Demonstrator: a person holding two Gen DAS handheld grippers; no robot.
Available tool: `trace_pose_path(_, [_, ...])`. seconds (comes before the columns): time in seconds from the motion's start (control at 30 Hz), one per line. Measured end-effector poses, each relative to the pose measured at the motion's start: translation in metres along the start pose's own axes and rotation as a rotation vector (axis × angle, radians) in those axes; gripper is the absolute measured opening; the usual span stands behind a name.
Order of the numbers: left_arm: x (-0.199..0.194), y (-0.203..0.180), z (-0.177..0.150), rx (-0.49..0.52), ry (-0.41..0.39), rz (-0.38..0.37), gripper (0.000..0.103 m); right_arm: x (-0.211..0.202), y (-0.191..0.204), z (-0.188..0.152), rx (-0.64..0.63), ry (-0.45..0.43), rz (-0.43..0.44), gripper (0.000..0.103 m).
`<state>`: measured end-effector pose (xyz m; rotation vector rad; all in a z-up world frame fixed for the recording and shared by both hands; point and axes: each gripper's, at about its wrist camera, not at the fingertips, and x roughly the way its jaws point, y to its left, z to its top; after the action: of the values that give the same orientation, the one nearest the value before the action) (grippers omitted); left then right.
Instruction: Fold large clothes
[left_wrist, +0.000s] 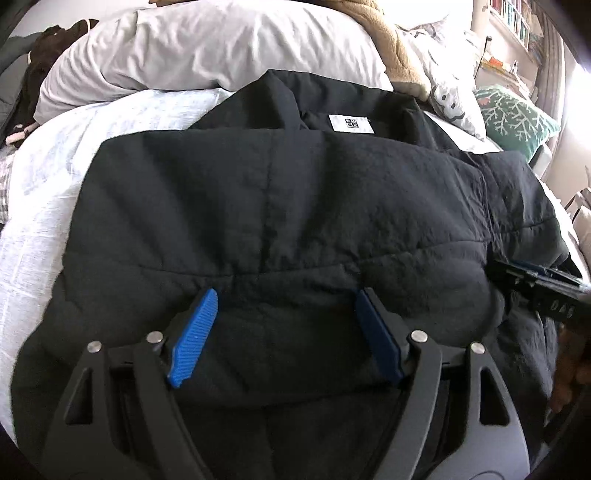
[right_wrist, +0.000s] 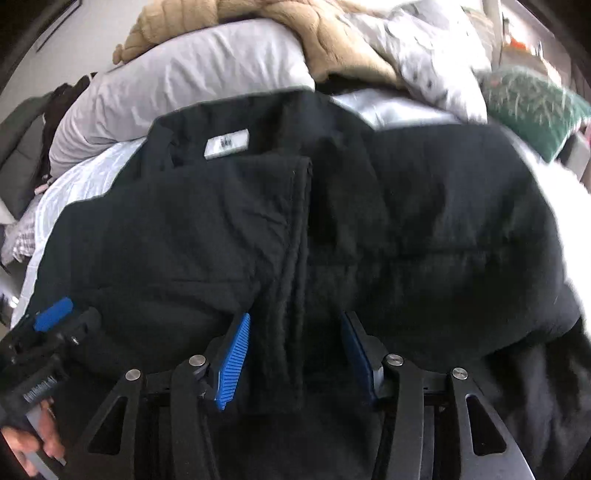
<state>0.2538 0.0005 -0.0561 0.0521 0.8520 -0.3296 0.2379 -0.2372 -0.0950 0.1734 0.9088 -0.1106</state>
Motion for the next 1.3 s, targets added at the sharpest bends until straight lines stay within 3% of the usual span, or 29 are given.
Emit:
trace_pose_path(0.2, [-0.028,-0.011,-0.006,0.028,0.056,0.028,0.078,-0.034,-0.014,0.004,-0.002,0.029,0.039,0.054])
trace_pose_path(0.4, [-0.071,-0.012,-0.02,-0.002,0.073,0.024,0.084,-0.083,-0.031,-0.01,-0.019,0.039,0.056,0.067])
trace_pose_path(0.53, [-0.099,-0.008,-0.032,-0.026,0.072,0.016,0.088,-0.125,-0.039,-0.024,-0.087,-0.004,0.045,0.079])
trace_pose_path(0.67, [-0.117,0.003,-0.053,-0.08,0.091,0.003,0.089,-0.145,-0.05,-0.042,-0.153,-0.019,0.015,0.081])
trace_pose_path(0.8, [-0.133,0.01,-0.072,-0.091,0.125,0.031,0.089,-0.157,-0.062,-0.061,-0.203,0.02,-0.007,0.081])
trace_pose_path(0.93, [-0.145,0.022,-0.092,-0.137,0.159,0.045,0.089,-0.168,-0.075,-0.084,-0.235,0.052,0.026,0.082])
trace_pose_path(1.13, [-0.154,0.035,-0.12,-0.144,0.272,0.054,0.089,-0.181,-0.098,-0.121,-0.268,0.134,0.011,0.082])
trace_pose_path(1.3, [-0.16,0.04,-0.142,-0.122,0.372,0.043,0.089,-0.189,-0.127,-0.145,-0.136,0.281,0.061,0.082])
